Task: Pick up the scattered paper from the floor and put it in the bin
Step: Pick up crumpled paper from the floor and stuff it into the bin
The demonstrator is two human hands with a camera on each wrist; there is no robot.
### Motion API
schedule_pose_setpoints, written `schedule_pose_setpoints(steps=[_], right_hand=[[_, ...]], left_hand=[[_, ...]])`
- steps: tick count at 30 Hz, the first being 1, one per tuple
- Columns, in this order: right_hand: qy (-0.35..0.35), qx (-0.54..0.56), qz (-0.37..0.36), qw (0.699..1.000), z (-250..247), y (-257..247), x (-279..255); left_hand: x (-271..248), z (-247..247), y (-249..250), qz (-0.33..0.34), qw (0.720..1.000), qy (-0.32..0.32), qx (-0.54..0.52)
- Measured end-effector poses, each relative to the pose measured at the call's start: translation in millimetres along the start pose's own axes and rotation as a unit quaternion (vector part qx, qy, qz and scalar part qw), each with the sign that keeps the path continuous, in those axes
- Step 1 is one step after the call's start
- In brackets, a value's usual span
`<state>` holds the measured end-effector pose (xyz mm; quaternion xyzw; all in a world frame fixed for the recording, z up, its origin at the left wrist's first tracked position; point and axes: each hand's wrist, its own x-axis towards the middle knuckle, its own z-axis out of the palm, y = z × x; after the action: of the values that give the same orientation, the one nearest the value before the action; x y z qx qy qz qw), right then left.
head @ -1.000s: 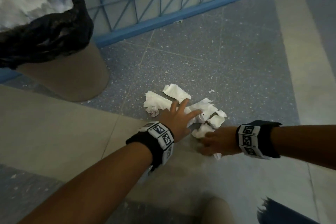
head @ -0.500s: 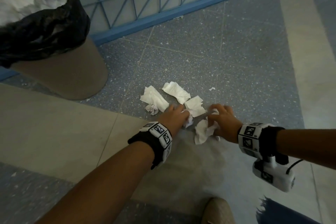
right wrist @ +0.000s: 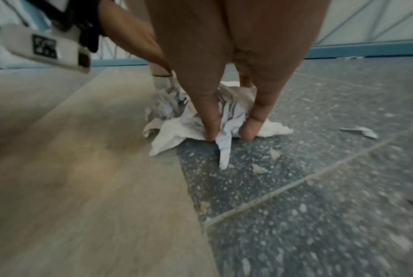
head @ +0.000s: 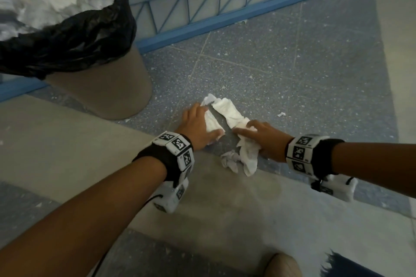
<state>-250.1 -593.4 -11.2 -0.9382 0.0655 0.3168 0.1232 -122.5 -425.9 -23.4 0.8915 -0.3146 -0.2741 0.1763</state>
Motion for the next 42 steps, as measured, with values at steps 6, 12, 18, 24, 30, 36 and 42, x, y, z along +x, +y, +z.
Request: schedule_pose_setpoints(steps=[6,12,18,24,30,36,42], right_hand=[[0.03,-0.07,-0.036,0.996,0.4,-7.3,16.9],[0.15,0.039,-0.047,0.987,-37.4,-16.4,37.4],[0.059,0.061,0.04,0.996,-51.3,-21.1,67.1],[0.044,0.124,0.124,0.984,-60.7,-23.1,90.3],[0.109,-0.009,0.083,0.991,-55.1,-26.2,96.8],[0.118,0.003,0.073,0.99,-65.9,-33.0,94.8],[0.125,0.057,0.114,0.984,-76.5,-35.8,78.9]], left_hand=[[-0.6,17.0,-3.4,0.031,0.99,-0.052,0.128],[1.2,9.5,-0.8,0.056,0.995,-0.011,0.085],[-10.2,-19.7,-12.3,-0.022,0.991,0.068,-0.112],[-31.7,-13.3,-16.6,0.035,0.988,0.109,-0.102],[-62.5,33.6,-15.4,0.095,0.994,0.02,0.045],[-55.1,37.1,-31.6,0.101,0.983,-0.05,0.142],[-51.0,19.0,-23.7,0.048,0.999,-0.02,0.001]])
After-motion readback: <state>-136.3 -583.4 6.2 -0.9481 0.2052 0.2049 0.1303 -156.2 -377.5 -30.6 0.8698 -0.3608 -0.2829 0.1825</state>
